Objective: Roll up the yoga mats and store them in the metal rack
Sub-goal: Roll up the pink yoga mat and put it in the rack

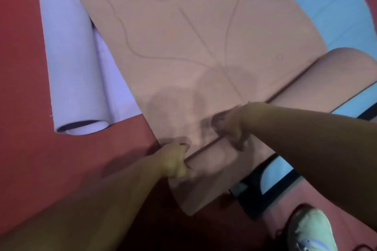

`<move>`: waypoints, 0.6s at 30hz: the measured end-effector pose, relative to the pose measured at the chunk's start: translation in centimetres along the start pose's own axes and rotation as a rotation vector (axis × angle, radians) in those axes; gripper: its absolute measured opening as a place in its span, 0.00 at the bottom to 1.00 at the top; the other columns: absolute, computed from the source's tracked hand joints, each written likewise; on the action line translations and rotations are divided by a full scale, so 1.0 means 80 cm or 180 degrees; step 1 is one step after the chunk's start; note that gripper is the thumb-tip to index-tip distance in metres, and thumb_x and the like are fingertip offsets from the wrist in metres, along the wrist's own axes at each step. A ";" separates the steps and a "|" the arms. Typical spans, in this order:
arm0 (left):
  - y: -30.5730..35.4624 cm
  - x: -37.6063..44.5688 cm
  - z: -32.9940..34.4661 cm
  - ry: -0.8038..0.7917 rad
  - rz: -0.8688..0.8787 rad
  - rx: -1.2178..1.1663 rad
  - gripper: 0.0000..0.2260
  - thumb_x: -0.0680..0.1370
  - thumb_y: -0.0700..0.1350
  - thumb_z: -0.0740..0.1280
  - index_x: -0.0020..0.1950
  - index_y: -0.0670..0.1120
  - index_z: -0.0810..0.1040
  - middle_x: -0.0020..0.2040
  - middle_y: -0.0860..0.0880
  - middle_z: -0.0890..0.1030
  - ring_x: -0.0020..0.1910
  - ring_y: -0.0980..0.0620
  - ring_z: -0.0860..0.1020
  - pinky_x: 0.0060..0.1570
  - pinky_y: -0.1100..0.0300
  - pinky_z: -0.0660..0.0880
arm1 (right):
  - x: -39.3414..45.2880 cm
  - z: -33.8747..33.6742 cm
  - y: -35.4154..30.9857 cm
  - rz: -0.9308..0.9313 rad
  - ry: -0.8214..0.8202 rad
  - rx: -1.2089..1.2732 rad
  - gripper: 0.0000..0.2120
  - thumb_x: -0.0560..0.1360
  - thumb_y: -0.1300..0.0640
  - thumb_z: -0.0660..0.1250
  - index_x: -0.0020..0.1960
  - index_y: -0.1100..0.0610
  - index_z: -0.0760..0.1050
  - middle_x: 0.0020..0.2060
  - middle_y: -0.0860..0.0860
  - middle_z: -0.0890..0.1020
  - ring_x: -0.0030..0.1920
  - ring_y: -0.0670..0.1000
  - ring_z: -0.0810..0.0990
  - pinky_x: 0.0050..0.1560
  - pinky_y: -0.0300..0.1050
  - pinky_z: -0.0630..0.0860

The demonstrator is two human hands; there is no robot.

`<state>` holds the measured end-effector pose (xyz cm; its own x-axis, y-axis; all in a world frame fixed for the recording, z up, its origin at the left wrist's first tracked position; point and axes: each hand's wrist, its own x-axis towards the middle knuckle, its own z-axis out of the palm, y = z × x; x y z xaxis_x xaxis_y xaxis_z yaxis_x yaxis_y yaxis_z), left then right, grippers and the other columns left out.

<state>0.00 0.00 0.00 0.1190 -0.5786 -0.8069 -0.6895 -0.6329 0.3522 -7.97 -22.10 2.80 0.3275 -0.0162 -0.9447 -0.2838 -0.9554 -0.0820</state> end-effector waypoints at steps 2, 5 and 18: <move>-0.006 0.003 0.007 -0.0268 0.0042 -0.0218 0.53 0.67 0.65 0.76 0.83 0.53 0.51 0.80 0.44 0.59 0.77 0.44 0.63 0.75 0.54 0.62 | 0.003 -0.001 0.002 0.0041 -0.0098 -0.0356 0.36 0.62 0.43 0.81 0.67 0.54 0.78 0.64 0.53 0.80 0.60 0.57 0.79 0.56 0.48 0.75; -0.017 0.010 0.032 -0.0417 0.0090 -0.0640 0.56 0.67 0.62 0.79 0.83 0.54 0.48 0.79 0.47 0.65 0.75 0.48 0.67 0.73 0.57 0.66 | -0.005 0.013 0.004 0.0124 -0.0162 -0.0561 0.44 0.60 0.44 0.83 0.71 0.54 0.70 0.64 0.53 0.78 0.60 0.58 0.78 0.57 0.51 0.76; -0.011 -0.146 -0.107 0.0845 0.0499 0.0316 0.28 0.68 0.58 0.76 0.64 0.48 0.76 0.61 0.49 0.81 0.59 0.46 0.79 0.56 0.57 0.73 | -0.180 -0.047 -0.052 -0.0033 0.1399 -0.0398 0.36 0.63 0.43 0.81 0.66 0.51 0.71 0.59 0.52 0.80 0.60 0.55 0.78 0.50 0.44 0.71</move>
<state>5.30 2.89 13.17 0.1791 -0.7873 -0.5900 -0.7790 -0.4798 0.4037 -8.08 -19.01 17.93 0.6887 -0.1042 -0.7175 -0.1763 -0.9840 -0.0263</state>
